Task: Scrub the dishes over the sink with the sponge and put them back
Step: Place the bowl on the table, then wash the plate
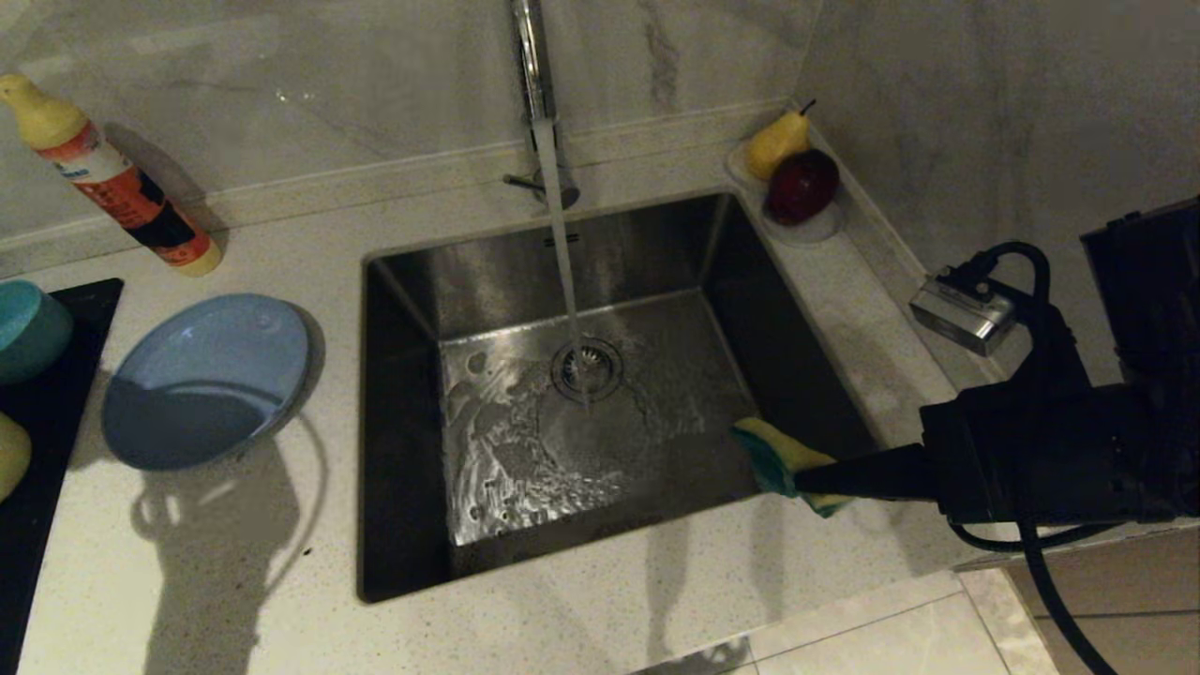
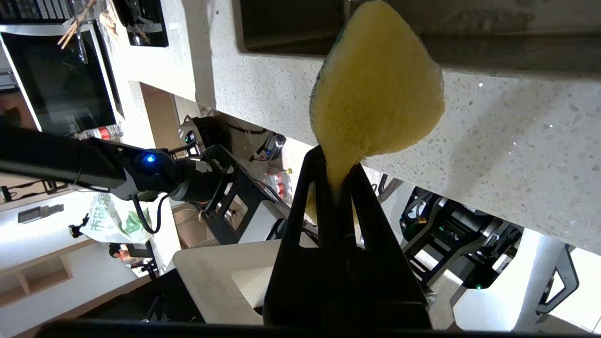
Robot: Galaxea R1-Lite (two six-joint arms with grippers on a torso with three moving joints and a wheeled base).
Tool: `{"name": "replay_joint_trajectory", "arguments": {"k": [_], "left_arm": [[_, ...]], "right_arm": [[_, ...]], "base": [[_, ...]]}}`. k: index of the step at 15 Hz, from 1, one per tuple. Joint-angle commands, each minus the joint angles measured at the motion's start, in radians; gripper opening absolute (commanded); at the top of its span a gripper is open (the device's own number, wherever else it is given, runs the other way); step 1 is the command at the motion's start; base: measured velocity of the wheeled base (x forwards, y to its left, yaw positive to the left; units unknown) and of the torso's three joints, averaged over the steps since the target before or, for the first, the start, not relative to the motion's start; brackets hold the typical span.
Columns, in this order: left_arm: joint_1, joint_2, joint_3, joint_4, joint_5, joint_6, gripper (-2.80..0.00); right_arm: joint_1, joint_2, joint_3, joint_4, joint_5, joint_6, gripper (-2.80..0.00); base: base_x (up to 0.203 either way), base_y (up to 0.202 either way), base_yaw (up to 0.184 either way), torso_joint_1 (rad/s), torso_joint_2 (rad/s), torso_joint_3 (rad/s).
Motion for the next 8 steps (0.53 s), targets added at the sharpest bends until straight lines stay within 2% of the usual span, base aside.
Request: {"name": "replay_joint_trajectory", "arguments": {"k": [1,2,3,5,8], "left_arm": [[-0.028,-0.136,-0.057,0.130,-0.154,0.015,0.00],[-0.049,-0.152,-0.065,0.165,-0.184,0.042,-2.80],[-0.088,-0.169,-0.063,0.207,-0.191,0.084,-2.80],[-0.203,-0.223,-0.053,0.324,-0.220,0.210,-2.80],[-0.277,-0.265,0.061,0.383,-0.238,0.389,-2.80]], "right_arm": [[0.000,-0.006,0.006,0.003,0.003,0.003,-2.80],[0.001,-0.006,0.007,0.003,0.003,0.002,-2.80],[0.001,-0.009,0.008,0.000,0.003,0.001,-2.80],[0.001,-0.010,0.007,0.002,0.003,0.001,-2.80],[0.001,-0.012,0.012,0.006,0.003,0.001,-2.80]], "base": [[0.000,0.000,0.000,0.000,0.00,0.000],[0.000,0.000,0.000,0.000,0.00,0.000],[0.000,0.000,0.000,0.000,0.00,0.000],[0.000,0.000,0.000,0.000,0.00,0.000],[0.000,0.000,0.000,0.000,0.00,0.000]]}}
